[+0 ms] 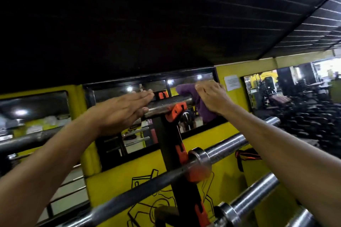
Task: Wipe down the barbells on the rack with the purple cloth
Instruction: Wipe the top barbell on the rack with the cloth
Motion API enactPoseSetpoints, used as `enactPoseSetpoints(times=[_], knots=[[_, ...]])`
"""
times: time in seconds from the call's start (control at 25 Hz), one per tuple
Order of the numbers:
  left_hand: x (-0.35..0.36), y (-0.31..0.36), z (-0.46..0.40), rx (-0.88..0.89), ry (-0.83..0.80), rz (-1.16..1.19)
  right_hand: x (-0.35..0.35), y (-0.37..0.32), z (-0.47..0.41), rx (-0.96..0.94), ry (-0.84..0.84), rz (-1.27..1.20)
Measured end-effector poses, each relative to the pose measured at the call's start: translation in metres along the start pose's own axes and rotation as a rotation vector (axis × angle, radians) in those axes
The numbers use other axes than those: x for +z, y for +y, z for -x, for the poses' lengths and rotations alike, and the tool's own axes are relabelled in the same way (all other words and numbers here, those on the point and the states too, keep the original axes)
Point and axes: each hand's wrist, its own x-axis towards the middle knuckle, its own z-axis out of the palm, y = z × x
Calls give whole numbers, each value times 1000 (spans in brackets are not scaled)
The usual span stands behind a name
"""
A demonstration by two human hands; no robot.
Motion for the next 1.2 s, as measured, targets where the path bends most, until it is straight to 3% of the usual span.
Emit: enactPoseSetpoints(times=[0.16,0.24,0.4,0.48,0.56,0.64,0.72,0.76,0.84,0.96,1.04,1.12,1.2], knots=[[2,-2,-2,10,2,52,-16,-5,-51,19,-322,159],[3,-3,-3,2,-2,54,-12,-27,-45,-71,-309,239],[5,-4,-5,-43,14,33,20,-26,30,-289,240,115],[7,-1,-3,-63,29,19,23,3,35,-338,376,105],[7,2,-2,-90,21,31,2,7,6,-133,202,-7],[7,4,-4,-101,6,46,-15,-2,-34,24,-197,40],[6,2,-4,-97,21,55,-22,-21,-57,-15,-463,137],[6,1,-4,-92,25,53,-22,-29,-56,-85,-478,159],[8,-2,-4,-91,29,44,-9,-39,-35,-180,-288,100],[8,-1,-2,-105,16,50,14,-30,21,-426,253,82],[9,-1,-2,-97,16,46,16,-5,22,-474,316,115],[9,-3,0,-105,10,53,5,4,-6,-248,117,41],[8,-6,5,-111,10,78,-6,-4,-42,-78,-250,109]])
